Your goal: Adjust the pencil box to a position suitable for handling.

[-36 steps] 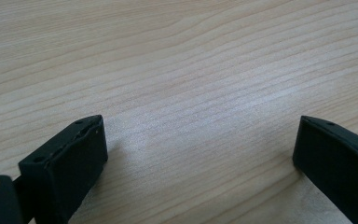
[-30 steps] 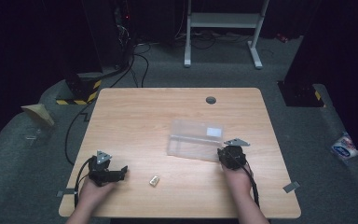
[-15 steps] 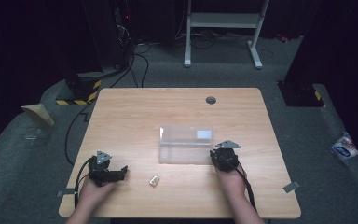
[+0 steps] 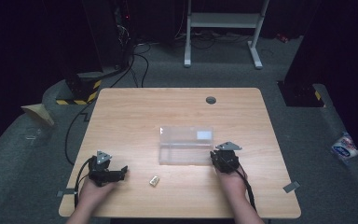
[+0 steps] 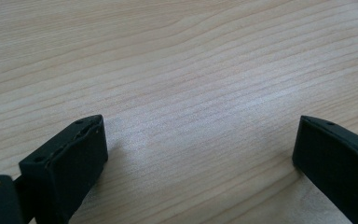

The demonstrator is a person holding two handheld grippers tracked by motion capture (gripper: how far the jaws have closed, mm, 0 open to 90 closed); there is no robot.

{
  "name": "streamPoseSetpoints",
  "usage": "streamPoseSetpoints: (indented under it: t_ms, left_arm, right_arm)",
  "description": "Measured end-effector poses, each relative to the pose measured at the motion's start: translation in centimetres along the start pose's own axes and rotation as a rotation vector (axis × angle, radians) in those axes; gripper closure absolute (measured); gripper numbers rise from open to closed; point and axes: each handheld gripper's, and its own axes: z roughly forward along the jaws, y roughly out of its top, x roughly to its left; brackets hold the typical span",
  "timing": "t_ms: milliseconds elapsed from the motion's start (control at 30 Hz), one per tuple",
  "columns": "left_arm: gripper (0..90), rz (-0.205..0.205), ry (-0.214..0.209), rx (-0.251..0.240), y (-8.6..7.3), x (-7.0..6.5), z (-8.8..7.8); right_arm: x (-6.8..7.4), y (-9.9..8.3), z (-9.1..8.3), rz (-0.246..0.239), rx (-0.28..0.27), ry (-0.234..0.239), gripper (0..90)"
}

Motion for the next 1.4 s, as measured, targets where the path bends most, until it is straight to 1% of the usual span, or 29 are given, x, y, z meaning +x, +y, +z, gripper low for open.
streamPoseSetpoints:
  t_ms: [333, 367, 467, 500, 667, 700, 800, 833, 900, 967, 1000, 1033, 1067, 1100, 1133, 1167, 1267, 1300, 1333, 1367, 1400]
  left_arm:
    - [3.4, 0.000, 0.000, 0.000, 0.0, 0.0, 0.0]
    - [3.4, 0.000, 0.000, 0.000, 0.0, 0.0, 0.0]
    - [3.4, 0.000, 0.000, 0.000, 0.0, 0.0, 0.0]
    - [3.4, 0.000, 0.000, 0.000, 0.0, 0.0, 0.0]
    - [3.4, 0.001, 0.000, 0.000, 0.0, 0.0, 0.0]
    - [3.4, 0.001, 0.000, 0.000, 0.0, 0.0, 0.0]
    - [3.4, 0.002, 0.000, -0.001, 0.0, 0.0, 0.0]
    - [3.4, 0.002, 0.000, -0.001, 0.0, 0.0, 0.0]
    - [3.4, 0.002, 0.000, -0.001, 0.0, 0.0, 0.0]
    - [3.4, 0.002, 0.000, -0.001, 0.0, 0.0, 0.0]
    - [3.4, 0.002, 0.000, -0.001, 0.0, 0.0, 0.0]
    - [3.4, 0.002, 0.000, 0.000, 0.0, 0.0, 0.0]
    - [3.4, 0.002, 0.000, 0.000, 0.0, 0.0, 0.0]
    - [3.4, 0.002, 0.000, 0.000, 0.0, 0.0, 0.0]
    - [3.4, 0.002, 0.000, 0.000, 0.0, 0.0, 0.0]
    - [3.4, 0.007, 0.002, 0.000, 0.0, 0.0, 0.0]
    - [3.4, 0.004, 0.001, 0.000, 0.0, 0.0, 0.0]
    - [3.4, 0.003, 0.001, 0.000, 0.0, 0.0, 0.0]
    - [3.4, 0.003, 0.000, 0.001, 0.0, 0.0, 0.0]
    - [3.4, 0.002, 0.000, 0.001, 0.0, 0.0, 0.0]
    - [3.4, 0.003, 0.000, 0.000, 0.0, 0.0, 0.0]
  right_arm:
    - [0.0, 0.0, 0.0, 0.004, 0.000, -0.002, 77.7]
    - [0.0, 0.0, -0.1, 0.014, -0.005, -0.002, 77.1]
    - [-0.1, 0.1, -0.2, 0.011, -0.013, 0.001, 76.4]
    - [-0.1, 0.1, -0.3, 0.021, -0.012, 0.003, 75.5]
    - [-0.1, 0.1, -0.4, 0.020, -0.020, 0.007, 73.2]
    - [-0.1, 0.1, -0.5, 0.023, -0.026, 0.011, 69.9]
    - [-0.2, 0.2, -0.7, 0.032, -0.032, 0.016, 68.1]
    - [-0.3, 0.2, -1.0, 0.038, -0.042, 0.014, 65.4]
    - [-0.4, 0.3, -1.1, 0.037, -0.048, 0.011, 63.7]
    - [-0.6, 0.3, -1.4, 0.038, -0.054, 0.004, 59.0]
    - [-0.7, 0.3, -1.6, 0.041, -0.058, 0.002, 55.7]
    - [-1.0, 0.2, -1.9, 0.043, -0.064, -0.010, 51.1]
    - [-1.0, 0.2, -1.9, 0.043, -0.064, -0.010, 51.1]
    - [-1.4, 0.0, -2.2, 0.040, -0.073, -0.019, 47.8]
    - [-1.4, 0.0, -2.2, 0.040, -0.073, -0.019, 47.8]
    - [-1.7, -0.1, -2.4, 0.045, -0.077, -0.022, 46.6]
    - [-2.7, -0.5, -3.0, 0.057, -0.082, -0.020, 43.2]
    - [-3.2, -0.8, -3.3, 0.041, -0.083, -0.034, 41.0]
    - [-3.2, -0.8, -3.3, 0.041, -0.083, -0.034, 41.0]
    - [-3.4, -1.0, -3.5, 0.035, -0.087, -0.045, 40.1]
    - [-4.1, -1.4, -3.9, 0.045, -0.090, -0.052, 37.6]
